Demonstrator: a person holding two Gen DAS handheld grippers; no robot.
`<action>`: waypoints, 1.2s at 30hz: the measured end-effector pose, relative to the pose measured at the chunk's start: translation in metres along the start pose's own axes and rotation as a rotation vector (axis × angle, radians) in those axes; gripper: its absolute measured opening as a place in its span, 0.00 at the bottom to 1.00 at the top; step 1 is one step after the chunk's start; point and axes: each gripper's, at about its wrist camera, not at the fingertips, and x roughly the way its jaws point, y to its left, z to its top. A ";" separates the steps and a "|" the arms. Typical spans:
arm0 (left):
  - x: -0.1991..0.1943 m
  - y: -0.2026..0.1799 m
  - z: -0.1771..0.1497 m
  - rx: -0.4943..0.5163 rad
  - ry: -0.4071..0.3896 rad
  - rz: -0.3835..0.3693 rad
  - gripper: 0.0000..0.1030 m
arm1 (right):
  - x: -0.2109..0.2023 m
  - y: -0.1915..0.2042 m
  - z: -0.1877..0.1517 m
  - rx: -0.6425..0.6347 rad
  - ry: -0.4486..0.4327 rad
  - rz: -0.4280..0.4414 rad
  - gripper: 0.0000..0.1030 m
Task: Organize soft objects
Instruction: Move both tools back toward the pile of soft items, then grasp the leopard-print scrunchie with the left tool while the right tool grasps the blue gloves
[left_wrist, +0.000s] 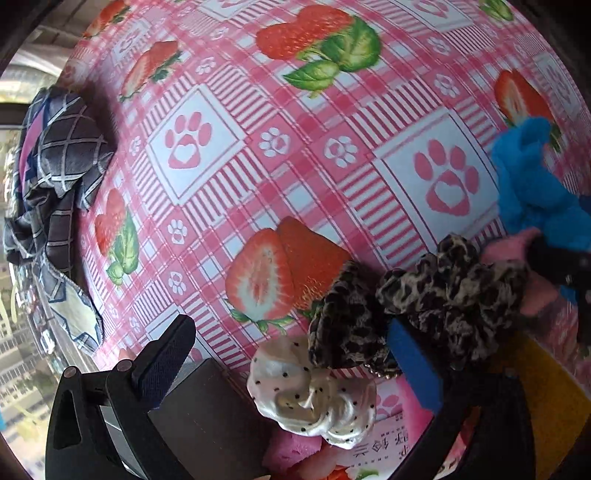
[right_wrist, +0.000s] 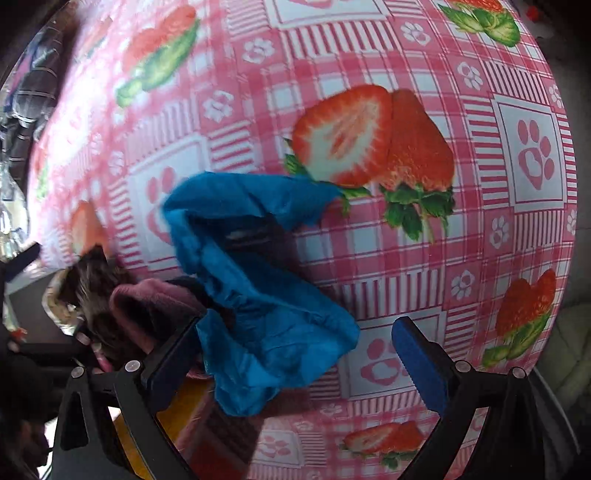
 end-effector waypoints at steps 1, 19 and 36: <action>0.002 0.004 0.003 -0.040 0.003 0.009 1.00 | 0.002 -0.004 -0.001 0.004 0.000 -0.018 0.99; -0.021 0.066 0.000 -0.389 -0.027 -0.171 1.00 | -0.037 -0.090 -0.021 0.198 -0.131 0.097 0.99; 0.026 0.048 0.034 -0.540 0.080 -0.283 1.00 | 0.000 -0.014 0.036 0.078 -0.121 -0.028 1.00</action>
